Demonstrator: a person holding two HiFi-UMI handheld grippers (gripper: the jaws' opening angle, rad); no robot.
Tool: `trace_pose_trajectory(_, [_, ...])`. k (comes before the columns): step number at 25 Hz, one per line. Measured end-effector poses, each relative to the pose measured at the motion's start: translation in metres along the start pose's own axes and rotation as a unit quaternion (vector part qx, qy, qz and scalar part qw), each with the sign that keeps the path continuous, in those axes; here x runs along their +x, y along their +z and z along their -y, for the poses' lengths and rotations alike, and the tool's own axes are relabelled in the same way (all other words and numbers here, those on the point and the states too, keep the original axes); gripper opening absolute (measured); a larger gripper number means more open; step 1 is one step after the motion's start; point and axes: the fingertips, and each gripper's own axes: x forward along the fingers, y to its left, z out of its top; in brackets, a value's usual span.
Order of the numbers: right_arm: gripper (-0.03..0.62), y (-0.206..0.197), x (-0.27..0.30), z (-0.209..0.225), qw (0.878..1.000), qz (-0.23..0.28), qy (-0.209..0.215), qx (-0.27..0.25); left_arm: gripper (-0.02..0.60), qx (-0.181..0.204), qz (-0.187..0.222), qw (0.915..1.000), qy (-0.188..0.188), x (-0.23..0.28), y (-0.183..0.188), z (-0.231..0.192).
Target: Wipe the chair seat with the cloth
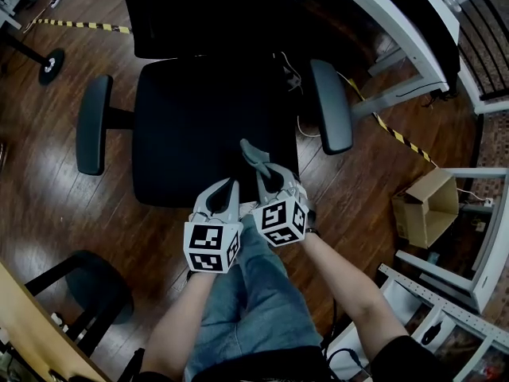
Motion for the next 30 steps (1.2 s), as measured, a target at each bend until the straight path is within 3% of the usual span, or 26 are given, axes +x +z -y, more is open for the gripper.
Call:
trace_pose_trajectory(8, [0.009,0.061,0.062,0.091,0.998,0.013,-0.056,0.013,0.003,0.001,0.025,0.9997,-0.007,0.02,0.045,-0.009])
trace_pose_trajectory(12, [0.009,0.074,0.101,0.132,0.996,-0.004,-0.079,0.044,0.003,0.004,0.022,0.9997,-0.007,0.033,0.063,-0.019])
trace_pose_trajectory(20, [0.005,0.072,0.17,0.196,0.988,-0.065,-0.12,0.072,0.003,-0.009,0.027,0.9996,0.009,0.067,0.098,-0.053])
trace_pose_trajectory(30, [0.006,0.054,0.212,0.234,0.984,-0.104,-0.135,0.043,0.003,-0.033,0.002,0.9994,0.012,0.1,0.081,-0.068])
